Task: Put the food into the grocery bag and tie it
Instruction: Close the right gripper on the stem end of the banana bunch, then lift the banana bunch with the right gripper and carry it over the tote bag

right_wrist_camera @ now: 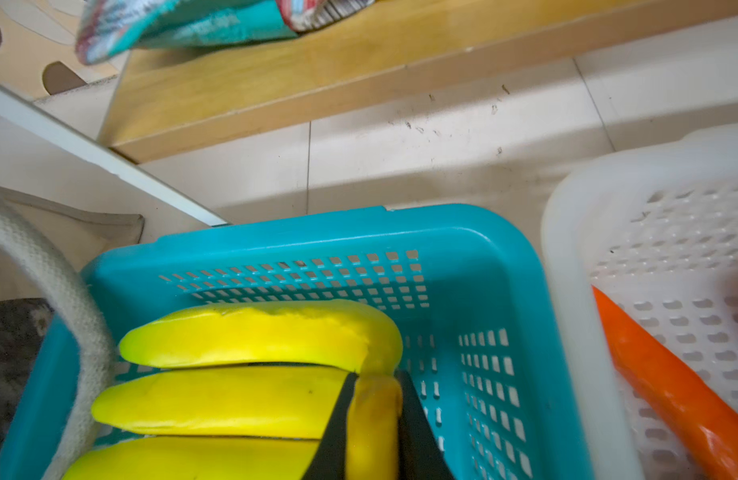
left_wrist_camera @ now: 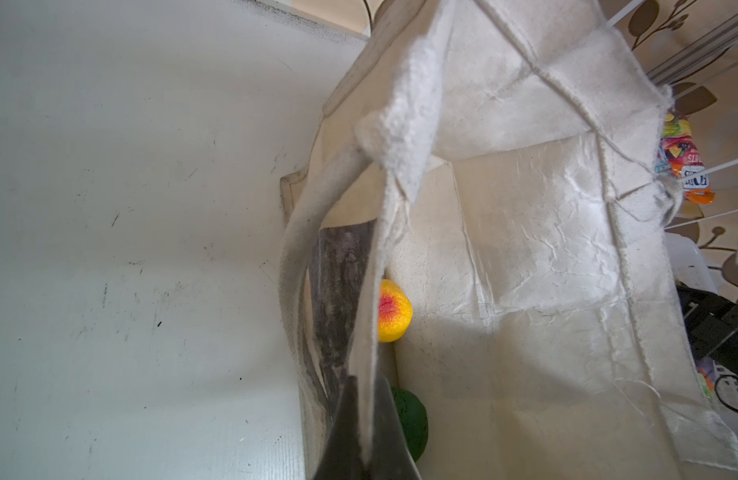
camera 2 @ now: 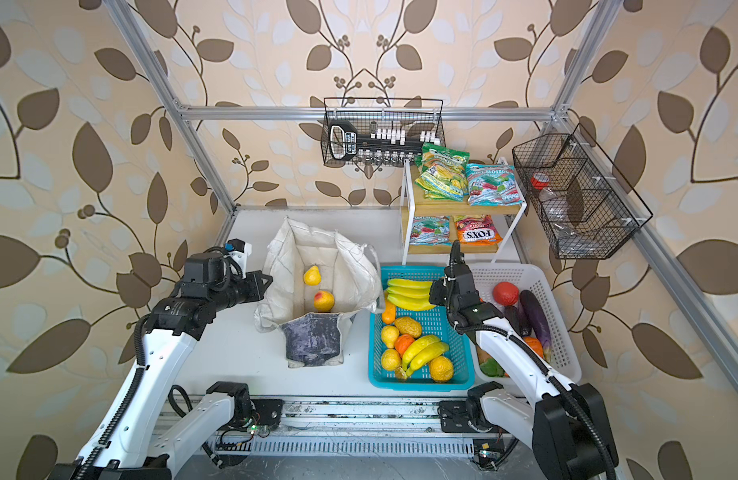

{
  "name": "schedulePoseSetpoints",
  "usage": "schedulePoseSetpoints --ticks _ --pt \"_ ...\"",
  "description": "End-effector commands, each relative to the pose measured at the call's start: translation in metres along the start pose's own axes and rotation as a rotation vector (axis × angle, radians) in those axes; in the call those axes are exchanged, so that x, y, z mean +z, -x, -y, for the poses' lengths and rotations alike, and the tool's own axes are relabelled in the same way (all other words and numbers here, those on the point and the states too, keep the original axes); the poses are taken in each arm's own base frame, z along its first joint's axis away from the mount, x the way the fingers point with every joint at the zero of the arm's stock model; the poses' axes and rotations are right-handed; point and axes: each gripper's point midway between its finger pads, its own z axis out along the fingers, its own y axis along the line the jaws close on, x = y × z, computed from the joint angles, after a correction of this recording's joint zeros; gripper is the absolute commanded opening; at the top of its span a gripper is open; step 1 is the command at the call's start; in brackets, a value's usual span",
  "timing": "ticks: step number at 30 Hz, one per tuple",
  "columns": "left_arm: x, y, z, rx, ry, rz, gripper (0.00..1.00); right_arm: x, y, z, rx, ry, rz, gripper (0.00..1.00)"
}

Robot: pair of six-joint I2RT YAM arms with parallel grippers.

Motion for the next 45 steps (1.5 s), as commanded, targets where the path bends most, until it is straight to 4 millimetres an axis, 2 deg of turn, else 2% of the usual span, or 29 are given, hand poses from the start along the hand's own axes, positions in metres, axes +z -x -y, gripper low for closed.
schedulePoseSetpoints --ticks 1,6,16,19,25,27,31,36,39,45 --pt "-0.005 0.003 0.010 0.035 -0.041 0.019 0.00 -0.011 0.002 0.009 -0.007 -0.016 0.003 0.12" --pt "-0.006 0.004 0.011 0.035 -0.042 0.020 0.00 -0.041 0.027 0.007 0.002 0.003 0.078 0.13" --pt "-0.005 0.003 0.011 0.032 -0.046 0.017 0.00 -0.106 0.082 -0.012 -0.008 0.061 0.213 0.12" --pt "-0.005 0.004 0.012 0.035 -0.050 0.021 0.00 -0.124 0.099 -0.031 -0.018 0.104 0.261 0.11" --pt "-0.005 0.004 0.013 0.032 -0.056 0.017 0.00 -0.145 0.118 -0.093 -0.094 0.203 0.309 0.11" --pt "-0.005 0.003 0.013 0.032 -0.055 0.018 0.00 -0.149 0.122 -0.121 -0.126 0.243 0.311 0.11" --pt "-0.006 0.004 0.017 0.037 -0.077 0.020 0.00 -0.149 0.123 -0.178 -0.189 0.326 0.313 0.11" --pt "-0.009 0.005 0.019 0.039 -0.087 0.029 0.00 -0.136 0.105 -0.241 -0.292 0.403 0.233 0.11" --pt "-0.011 0.006 0.021 0.038 -0.096 0.045 0.00 -0.120 0.089 -0.260 -0.336 0.397 0.163 0.11" --pt "-0.011 0.006 0.023 0.037 -0.104 0.041 0.00 -0.084 0.057 -0.280 -0.395 0.396 0.073 0.10"
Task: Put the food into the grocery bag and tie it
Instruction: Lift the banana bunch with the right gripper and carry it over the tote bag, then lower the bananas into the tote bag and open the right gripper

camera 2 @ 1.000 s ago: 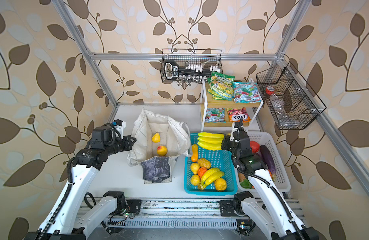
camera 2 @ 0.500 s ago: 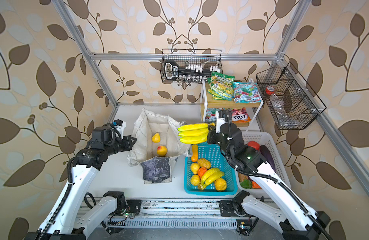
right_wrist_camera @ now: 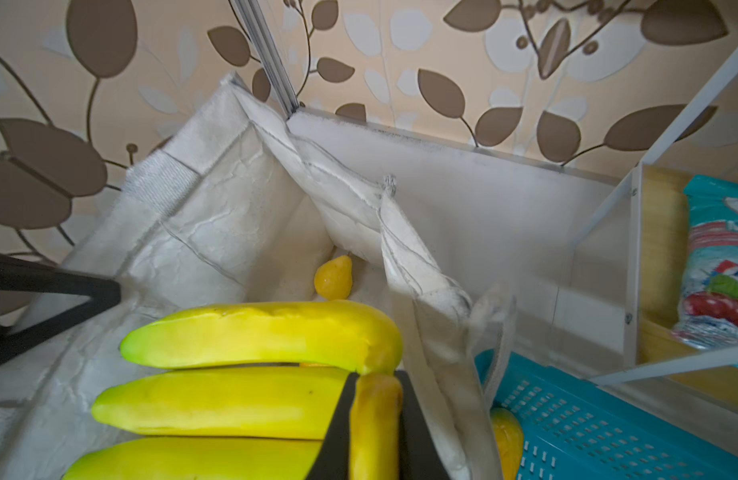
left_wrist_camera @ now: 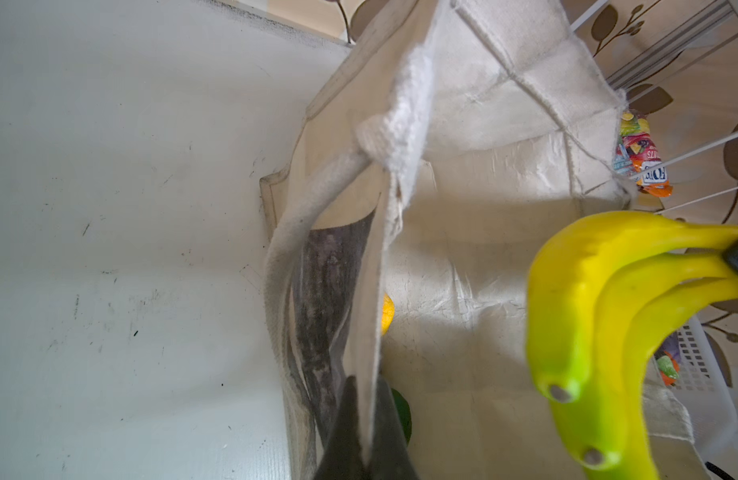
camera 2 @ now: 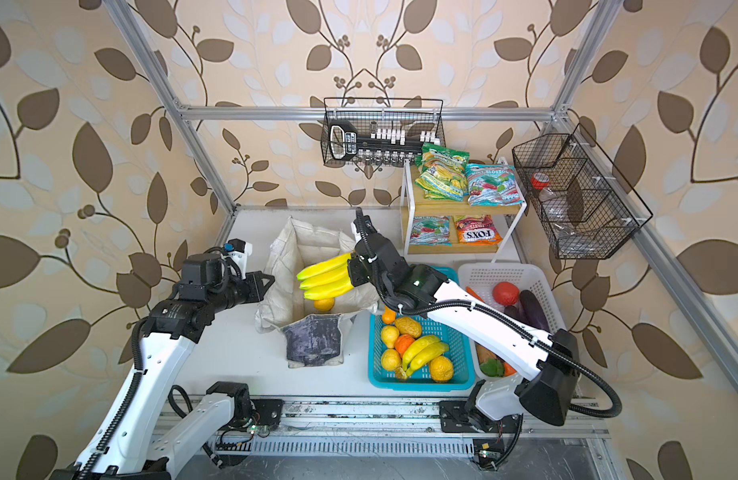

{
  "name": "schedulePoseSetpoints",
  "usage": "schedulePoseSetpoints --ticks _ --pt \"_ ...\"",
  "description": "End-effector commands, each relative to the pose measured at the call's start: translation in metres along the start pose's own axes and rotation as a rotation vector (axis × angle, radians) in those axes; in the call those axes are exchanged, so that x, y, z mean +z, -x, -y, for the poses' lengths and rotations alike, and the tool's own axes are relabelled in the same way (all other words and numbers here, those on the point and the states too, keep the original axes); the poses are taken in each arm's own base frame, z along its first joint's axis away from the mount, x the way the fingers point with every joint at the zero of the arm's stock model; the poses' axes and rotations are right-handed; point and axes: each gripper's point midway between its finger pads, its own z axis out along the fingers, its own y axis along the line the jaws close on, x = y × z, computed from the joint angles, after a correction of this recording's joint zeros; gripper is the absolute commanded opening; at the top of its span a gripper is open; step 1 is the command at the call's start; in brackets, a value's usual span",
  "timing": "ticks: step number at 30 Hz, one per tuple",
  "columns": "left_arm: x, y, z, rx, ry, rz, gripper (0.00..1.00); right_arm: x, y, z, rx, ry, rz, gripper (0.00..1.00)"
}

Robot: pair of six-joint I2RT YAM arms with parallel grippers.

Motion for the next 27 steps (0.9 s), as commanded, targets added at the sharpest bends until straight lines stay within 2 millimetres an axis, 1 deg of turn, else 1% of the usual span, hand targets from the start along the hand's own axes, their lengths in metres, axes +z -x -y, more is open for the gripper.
schedulePoseSetpoints --ticks 1,5,7,9,12,14,19,24,25,27 --pt "-0.005 0.006 0.011 0.030 -0.046 0.032 0.00 0.010 -0.002 -0.014 -0.028 0.034 -0.025 0.10" --pt "-0.007 0.010 0.015 0.006 -0.082 0.047 0.00 0.028 -0.023 -0.030 -0.081 0.071 -0.082 0.10" --pt "-0.007 0.011 0.012 -0.007 -0.069 0.048 0.00 0.037 -0.037 -0.050 -0.140 0.167 -0.133 0.10" --pt "-0.007 0.011 0.009 -0.006 -0.055 0.048 0.00 0.046 -0.052 -0.065 -0.161 0.238 -0.200 0.09" --pt "-0.007 0.011 0.009 -0.003 -0.056 0.052 0.00 0.055 -0.067 -0.074 -0.190 0.250 -0.244 0.10" --pt "-0.007 0.011 0.008 -0.005 -0.053 0.047 0.00 0.064 -0.077 -0.075 -0.224 0.217 -0.256 0.10" --pt "-0.009 0.012 0.005 -0.004 -0.032 0.063 0.00 0.085 -0.107 -0.066 -0.256 0.153 -0.340 0.10" --pt "-0.008 0.012 0.006 -0.007 -0.035 0.064 0.00 0.104 -0.127 -0.050 -0.278 0.057 -0.376 0.10" --pt "-0.008 0.012 0.004 -0.007 -0.029 0.060 0.00 0.107 -0.132 -0.050 -0.281 0.054 -0.385 0.10" --pt "-0.008 0.011 0.005 -0.007 -0.031 0.055 0.00 0.114 -0.142 -0.056 -0.290 0.086 -0.413 0.11"
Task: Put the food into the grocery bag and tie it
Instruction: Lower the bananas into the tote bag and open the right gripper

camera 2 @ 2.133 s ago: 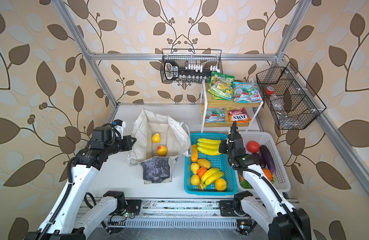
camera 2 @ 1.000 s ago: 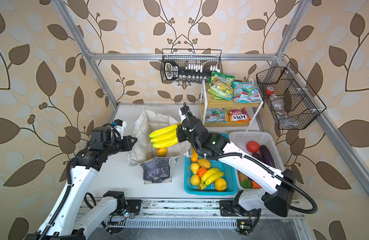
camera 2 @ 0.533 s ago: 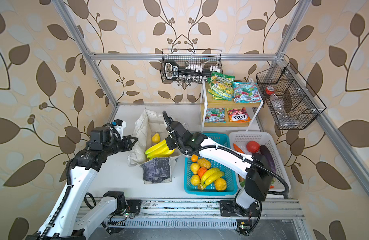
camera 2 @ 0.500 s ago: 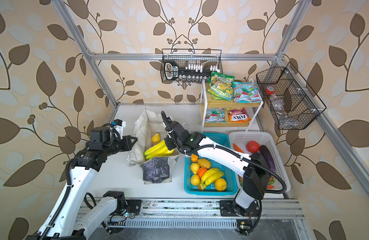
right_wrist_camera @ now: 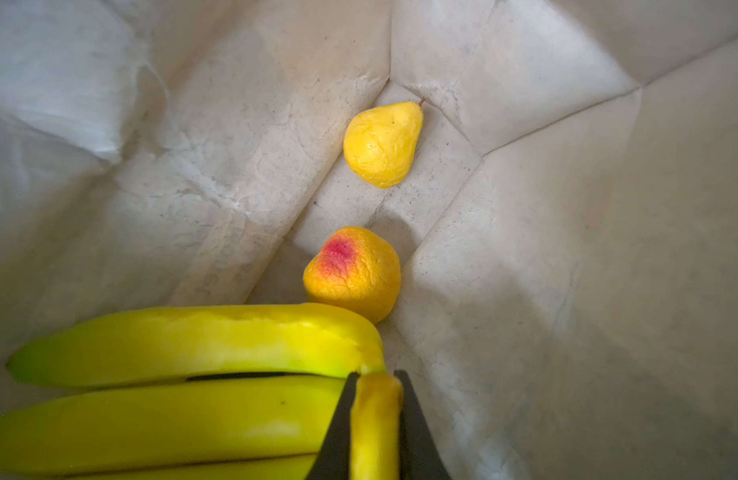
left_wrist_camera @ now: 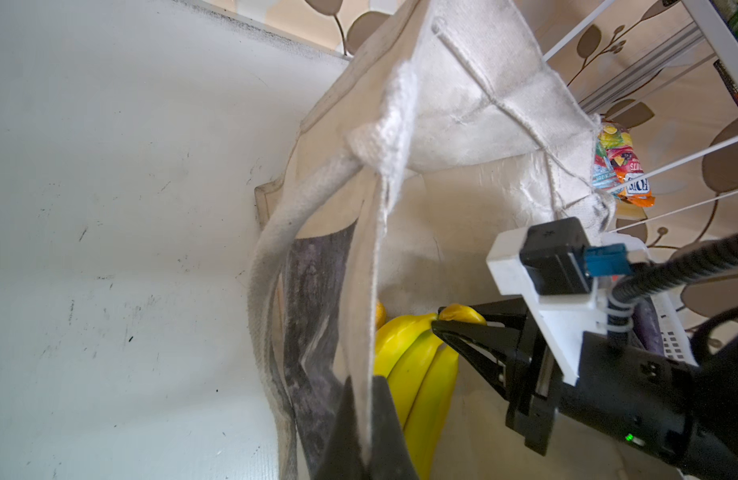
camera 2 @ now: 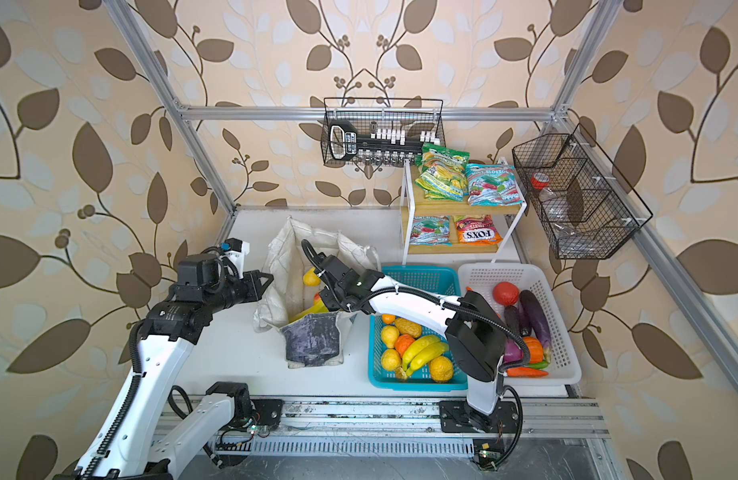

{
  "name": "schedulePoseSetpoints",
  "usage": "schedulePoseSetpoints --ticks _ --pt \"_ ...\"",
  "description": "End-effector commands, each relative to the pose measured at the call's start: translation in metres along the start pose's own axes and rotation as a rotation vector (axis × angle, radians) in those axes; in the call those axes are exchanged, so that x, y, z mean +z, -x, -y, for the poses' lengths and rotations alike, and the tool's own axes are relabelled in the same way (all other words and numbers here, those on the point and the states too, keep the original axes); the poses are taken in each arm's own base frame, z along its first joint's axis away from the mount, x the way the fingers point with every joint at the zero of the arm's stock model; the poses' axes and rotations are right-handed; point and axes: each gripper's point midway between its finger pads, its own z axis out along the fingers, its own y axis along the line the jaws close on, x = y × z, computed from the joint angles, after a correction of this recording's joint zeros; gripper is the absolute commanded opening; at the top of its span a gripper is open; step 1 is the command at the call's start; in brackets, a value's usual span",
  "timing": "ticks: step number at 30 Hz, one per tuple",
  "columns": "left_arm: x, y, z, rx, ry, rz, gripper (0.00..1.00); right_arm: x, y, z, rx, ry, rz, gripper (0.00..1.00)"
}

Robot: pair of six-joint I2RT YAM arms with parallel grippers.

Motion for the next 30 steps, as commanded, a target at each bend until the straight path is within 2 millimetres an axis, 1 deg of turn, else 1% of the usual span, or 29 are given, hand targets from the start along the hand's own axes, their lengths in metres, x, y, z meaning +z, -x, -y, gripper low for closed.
schedulePoseSetpoints --ticks 1,5,8,10,13,14,16,17,22,23,24,26,28,30 --pt "-0.003 0.006 0.004 0.009 -0.019 0.031 0.00 0.023 -0.017 -0.003 -0.041 -0.013 -0.071 0.12" --pt "-0.001 0.006 0.004 0.005 -0.020 0.024 0.00 0.033 -0.027 -0.002 -0.043 -0.036 -0.107 0.13" --pt "-0.002 0.005 0.004 0.015 -0.019 0.023 0.00 0.034 -0.030 0.001 -0.026 -0.041 -0.109 0.20" --pt "-0.001 0.004 0.000 0.018 -0.001 0.021 0.00 0.033 -0.030 0.002 -0.009 -0.024 -0.103 0.25" --pt "0.002 0.003 0.001 0.014 -0.008 0.006 0.00 0.031 -0.024 0.003 -0.007 -0.013 -0.078 0.30" --pt "0.003 0.003 0.001 0.013 -0.013 0.003 0.00 0.030 -0.022 0.002 -0.005 -0.010 -0.077 0.35" --pt "0.004 0.002 0.001 0.012 -0.009 -0.001 0.00 0.026 -0.017 0.001 -0.006 0.001 -0.069 0.48" --pt "0.004 0.002 0.000 0.010 -0.007 -0.004 0.00 0.023 -0.014 0.000 -0.006 0.000 -0.061 0.53" --pt "0.002 0.003 -0.002 0.017 0.007 0.008 0.00 -0.001 0.001 0.006 -0.007 -0.015 -0.003 0.74" --pt "0.002 0.003 -0.002 0.015 0.007 0.007 0.00 -0.006 0.005 0.008 -0.006 -0.025 0.014 0.84" --pt "0.002 0.003 -0.001 0.015 0.002 0.004 0.00 -0.014 0.010 0.012 -0.002 -0.044 0.042 0.90" --pt "0.002 0.003 0.000 0.017 -0.002 0.006 0.00 -0.027 0.016 0.018 0.009 -0.066 0.073 0.98" --pt "0.003 0.003 0.000 0.015 -0.002 0.003 0.00 -0.044 0.025 0.025 0.018 -0.084 0.114 1.00" --pt "0.003 0.002 0.001 0.014 -0.010 -0.004 0.00 -0.063 0.035 0.031 0.037 -0.103 0.178 1.00"
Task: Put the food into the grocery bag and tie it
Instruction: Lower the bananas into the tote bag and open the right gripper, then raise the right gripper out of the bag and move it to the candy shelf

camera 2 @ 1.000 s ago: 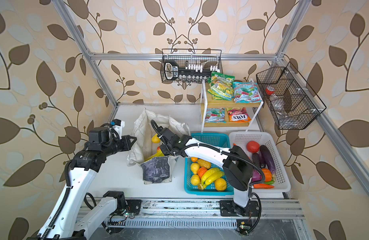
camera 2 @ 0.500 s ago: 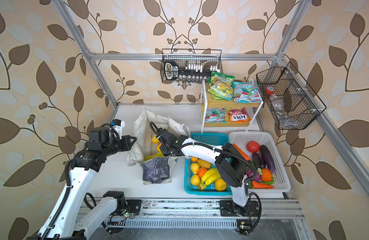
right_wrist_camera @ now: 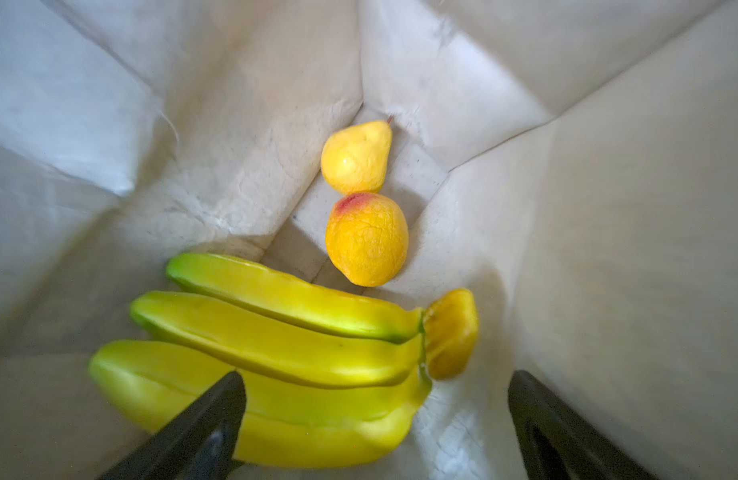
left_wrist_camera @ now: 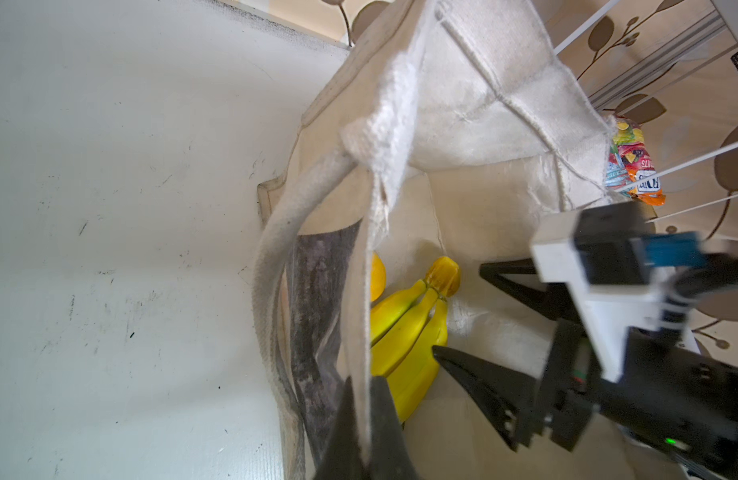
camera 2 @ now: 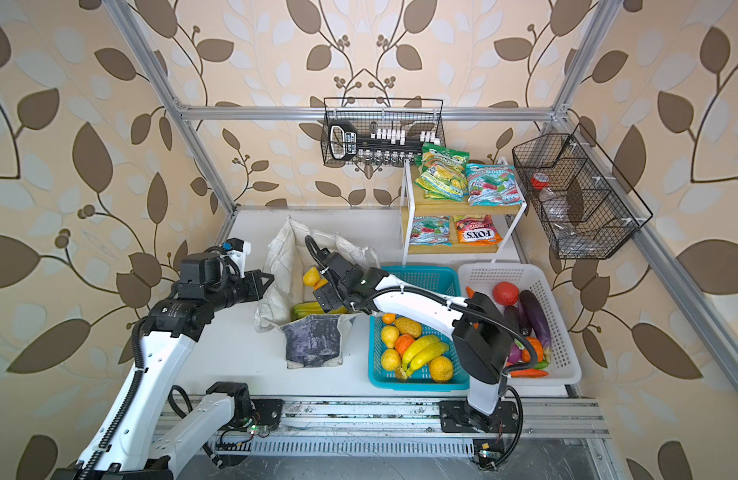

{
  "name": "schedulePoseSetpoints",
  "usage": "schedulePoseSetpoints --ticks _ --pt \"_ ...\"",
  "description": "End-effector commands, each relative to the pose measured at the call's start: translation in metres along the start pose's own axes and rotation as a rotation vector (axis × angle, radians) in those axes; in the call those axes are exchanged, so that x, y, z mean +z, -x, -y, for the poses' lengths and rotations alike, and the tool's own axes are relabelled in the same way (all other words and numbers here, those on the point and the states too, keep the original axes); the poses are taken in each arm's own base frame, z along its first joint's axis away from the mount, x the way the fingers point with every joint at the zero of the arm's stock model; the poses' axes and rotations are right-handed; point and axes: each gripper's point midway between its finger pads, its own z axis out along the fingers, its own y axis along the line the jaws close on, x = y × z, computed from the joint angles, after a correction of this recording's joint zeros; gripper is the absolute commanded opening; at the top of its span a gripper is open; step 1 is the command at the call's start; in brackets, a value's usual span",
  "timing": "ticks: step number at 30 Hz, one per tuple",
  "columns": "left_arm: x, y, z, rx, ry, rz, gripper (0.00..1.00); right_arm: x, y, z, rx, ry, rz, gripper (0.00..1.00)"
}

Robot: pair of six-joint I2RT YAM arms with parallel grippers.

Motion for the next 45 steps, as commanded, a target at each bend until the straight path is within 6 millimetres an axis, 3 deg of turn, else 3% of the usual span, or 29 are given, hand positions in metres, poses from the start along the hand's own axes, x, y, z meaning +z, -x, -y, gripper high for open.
schedulePoseSetpoints --ticks 1,6,10,14,18,21,25,31,40,45 --pt "-0.002 0.004 0.005 0.022 -0.021 0.016 0.00 -0.034 0.022 0.015 0.024 -0.048 0.121 1.00" --pt "-0.003 0.004 0.004 0.024 -0.016 0.019 0.00 -0.080 0.045 0.025 0.059 -0.021 0.258 1.00" --pt "-0.003 0.004 0.002 0.025 -0.004 0.021 0.00 -0.110 0.057 0.048 0.140 -0.045 0.328 1.00" --pt "-0.005 0.005 0.001 0.027 0.007 0.025 0.00 -0.135 0.062 0.074 0.240 -0.001 0.372 1.00" --pt "-0.010 0.007 0.004 0.037 -0.005 0.049 0.00 -0.164 0.059 0.088 0.204 0.001 0.430 1.00" --pt "-0.004 0.005 0.005 0.024 -0.017 0.025 0.00 -0.183 0.054 0.107 0.206 -0.044 0.431 1.00" --pt "0.000 0.003 0.003 0.013 -0.015 0.002 0.00 -0.221 0.057 0.151 0.247 -0.127 0.485 1.00" --pt "-0.001 0.003 0.005 0.014 -0.028 0.011 0.00 -0.254 0.057 0.206 0.361 -0.144 0.590 1.00" --pt "-0.001 0.004 0.002 0.018 -0.010 0.014 0.00 -0.307 0.057 0.252 0.413 -0.285 0.705 1.00" --pt "0.000 0.003 0.001 0.020 -0.001 0.014 0.00 -0.314 0.064 0.278 0.473 -0.308 0.725 1.00"
